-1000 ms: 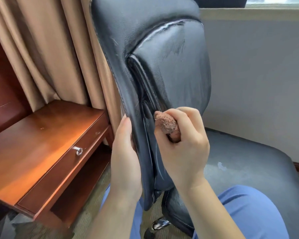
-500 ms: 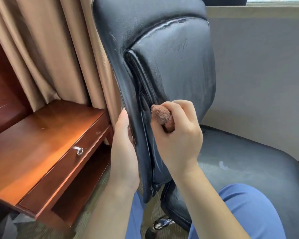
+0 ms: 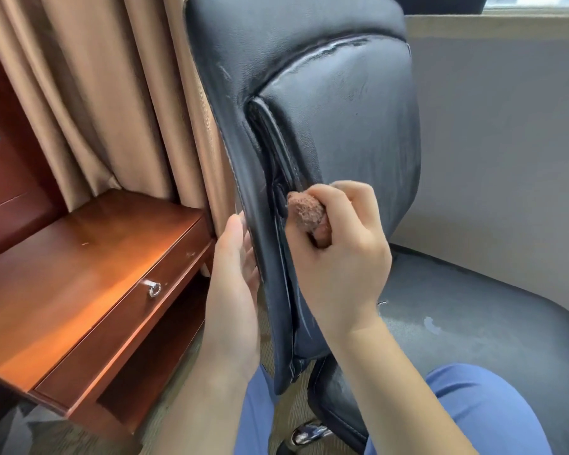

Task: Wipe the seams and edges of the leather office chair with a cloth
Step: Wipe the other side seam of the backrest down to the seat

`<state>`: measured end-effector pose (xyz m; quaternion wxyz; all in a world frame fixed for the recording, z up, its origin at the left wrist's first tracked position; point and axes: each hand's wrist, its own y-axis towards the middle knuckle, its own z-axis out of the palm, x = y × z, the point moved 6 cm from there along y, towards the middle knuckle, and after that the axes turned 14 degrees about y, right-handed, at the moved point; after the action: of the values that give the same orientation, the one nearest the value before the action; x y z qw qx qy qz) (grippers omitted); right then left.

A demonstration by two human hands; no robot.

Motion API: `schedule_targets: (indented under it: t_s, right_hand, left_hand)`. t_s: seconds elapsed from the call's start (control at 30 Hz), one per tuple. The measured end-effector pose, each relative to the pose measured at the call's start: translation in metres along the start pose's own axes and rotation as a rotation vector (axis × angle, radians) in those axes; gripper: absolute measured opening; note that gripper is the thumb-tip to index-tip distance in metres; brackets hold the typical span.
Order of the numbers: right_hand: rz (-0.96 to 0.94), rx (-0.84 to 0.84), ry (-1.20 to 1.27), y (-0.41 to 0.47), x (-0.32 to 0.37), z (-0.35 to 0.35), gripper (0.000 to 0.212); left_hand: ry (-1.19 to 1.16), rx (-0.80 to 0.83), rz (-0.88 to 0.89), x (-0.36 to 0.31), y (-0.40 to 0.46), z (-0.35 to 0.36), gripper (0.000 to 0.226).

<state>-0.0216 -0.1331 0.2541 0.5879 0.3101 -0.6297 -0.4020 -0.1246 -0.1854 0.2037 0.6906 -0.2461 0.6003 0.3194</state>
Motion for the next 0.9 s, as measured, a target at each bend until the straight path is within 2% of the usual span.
schedule_targets:
  t_s: [0.1, 0.13, 0.33, 0.57, 0.9]
  right_hand:
    - [-0.016, 0.023, 0.0, 0.011, 0.006, 0.007, 0.007]
    - [-0.023, 0.024, -0.01, 0.009, 0.006, 0.006, 0.007]
    - [-0.041, 0.047, -0.042, -0.017, -0.004, -0.006, 0.009]
    - [-0.091, 0.112, -0.054, 0.013, 0.016, 0.009, 0.01]
    - [-0.122, 0.182, -0.122, -0.014, 0.005, 0.001, 0.015]
  left_hand:
    - [0.024, 0.165, 0.0, 0.002, 0.0, 0.0, 0.063]
    - [0.039, 0.176, -0.011, 0.003, 0.0, -0.002, 0.069]
    - [0.066, 0.22, 0.026, 0.001, -0.002, 0.0, 0.065]
    - [0.035, 0.264, 0.055, 0.0, -0.002, 0.0, 0.063]
    - [0.059, 0.317, 0.051, 0.0, 0.002, -0.004, 0.065]
